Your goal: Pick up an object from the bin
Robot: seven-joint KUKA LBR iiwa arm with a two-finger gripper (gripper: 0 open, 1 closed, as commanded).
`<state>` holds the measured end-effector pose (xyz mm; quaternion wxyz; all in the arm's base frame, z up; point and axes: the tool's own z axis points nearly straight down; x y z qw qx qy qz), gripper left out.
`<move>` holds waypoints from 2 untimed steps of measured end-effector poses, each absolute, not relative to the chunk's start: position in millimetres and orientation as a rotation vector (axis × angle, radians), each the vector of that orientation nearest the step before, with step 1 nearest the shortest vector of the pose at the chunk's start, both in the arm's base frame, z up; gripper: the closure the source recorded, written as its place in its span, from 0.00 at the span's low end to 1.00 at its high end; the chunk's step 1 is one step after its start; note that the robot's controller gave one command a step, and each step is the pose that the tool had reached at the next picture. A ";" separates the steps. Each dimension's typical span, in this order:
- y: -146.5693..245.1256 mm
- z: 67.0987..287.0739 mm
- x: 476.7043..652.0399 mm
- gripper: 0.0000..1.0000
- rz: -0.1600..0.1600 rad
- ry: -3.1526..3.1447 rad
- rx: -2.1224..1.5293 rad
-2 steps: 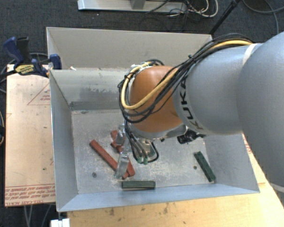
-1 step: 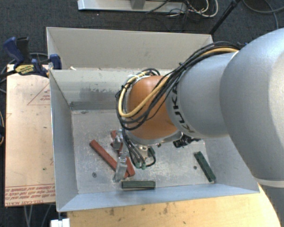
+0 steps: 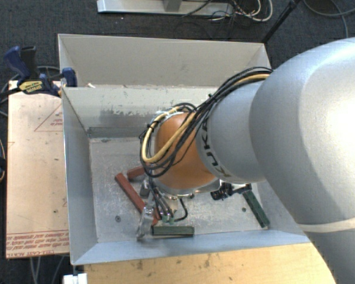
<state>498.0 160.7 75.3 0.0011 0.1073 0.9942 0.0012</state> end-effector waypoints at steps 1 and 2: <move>150.8 70.8 494.9 1.00 0.005 3.035 0.803; 150.8 70.7 494.9 1.00 0.005 3.035 0.803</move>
Offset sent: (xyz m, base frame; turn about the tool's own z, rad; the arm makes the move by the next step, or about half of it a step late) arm 0.0000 0.0000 0.0000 0.0000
